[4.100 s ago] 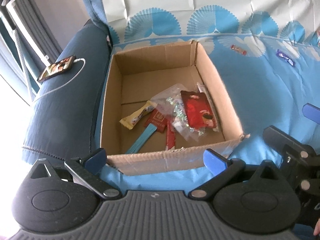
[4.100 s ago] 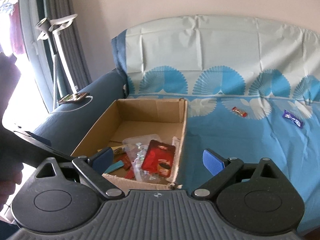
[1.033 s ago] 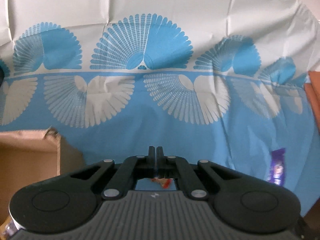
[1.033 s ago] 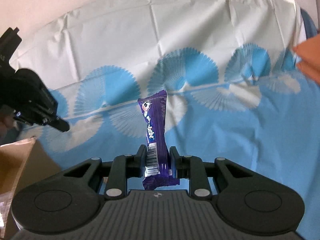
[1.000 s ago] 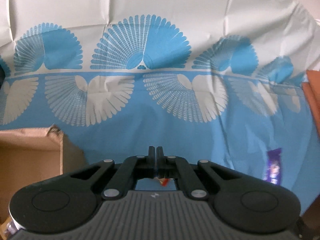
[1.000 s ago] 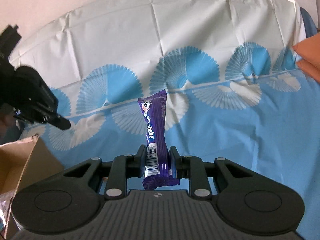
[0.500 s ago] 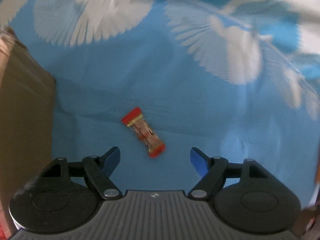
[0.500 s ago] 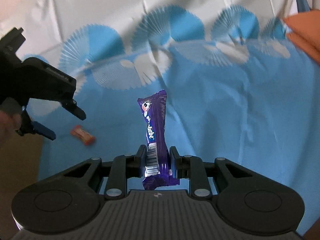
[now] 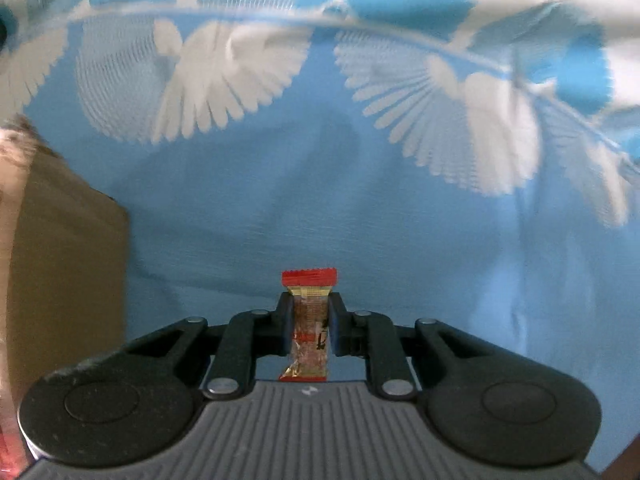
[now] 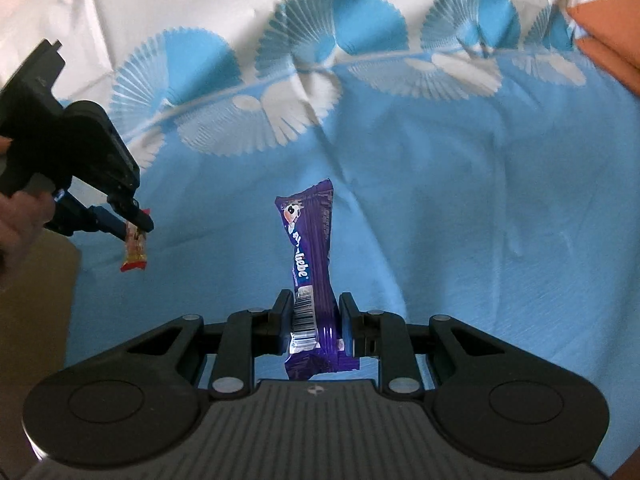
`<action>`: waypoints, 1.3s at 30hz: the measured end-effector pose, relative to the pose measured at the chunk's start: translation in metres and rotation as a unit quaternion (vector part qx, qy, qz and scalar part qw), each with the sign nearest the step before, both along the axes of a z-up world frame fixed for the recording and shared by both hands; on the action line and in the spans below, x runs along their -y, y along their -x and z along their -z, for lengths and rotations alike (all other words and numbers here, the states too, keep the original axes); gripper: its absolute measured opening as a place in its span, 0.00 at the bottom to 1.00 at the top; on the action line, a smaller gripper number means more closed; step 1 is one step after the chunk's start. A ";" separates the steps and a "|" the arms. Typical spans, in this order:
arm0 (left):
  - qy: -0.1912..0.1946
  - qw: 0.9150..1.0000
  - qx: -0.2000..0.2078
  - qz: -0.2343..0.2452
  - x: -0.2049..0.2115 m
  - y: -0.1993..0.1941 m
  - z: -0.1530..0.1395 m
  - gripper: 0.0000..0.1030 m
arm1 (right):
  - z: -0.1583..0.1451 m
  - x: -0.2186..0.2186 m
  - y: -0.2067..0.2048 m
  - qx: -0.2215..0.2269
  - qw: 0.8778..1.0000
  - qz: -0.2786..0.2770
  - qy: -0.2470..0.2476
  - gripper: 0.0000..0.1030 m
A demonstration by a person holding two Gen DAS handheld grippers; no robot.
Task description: Organize snacks
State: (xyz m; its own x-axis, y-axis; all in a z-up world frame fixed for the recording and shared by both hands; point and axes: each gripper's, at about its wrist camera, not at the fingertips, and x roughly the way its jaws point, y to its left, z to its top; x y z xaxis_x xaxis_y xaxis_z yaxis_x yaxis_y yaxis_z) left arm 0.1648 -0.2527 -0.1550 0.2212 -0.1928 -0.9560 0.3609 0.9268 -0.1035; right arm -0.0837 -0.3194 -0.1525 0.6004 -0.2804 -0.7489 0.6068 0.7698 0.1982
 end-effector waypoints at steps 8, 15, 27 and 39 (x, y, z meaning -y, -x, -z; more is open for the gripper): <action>0.062 0.989 0.109 0.076 -0.094 0.079 -0.134 0.18 | -0.094 -0.073 0.036 0.100 0.993 -0.048 0.028 0.25; 0.096 0.973 0.191 0.088 -0.217 0.164 -0.218 0.18 | -0.167 -0.161 0.065 0.187 0.973 -0.130 0.034 0.25; 0.039 0.977 0.206 0.022 -0.390 0.239 -0.209 0.18 | -0.183 -0.298 0.097 0.160 0.951 -0.260 0.039 0.25; 0.073 0.976 0.204 0.006 -0.436 0.254 -0.205 0.18 | -0.190 -0.345 0.096 0.134 0.948 -0.279 0.079 0.25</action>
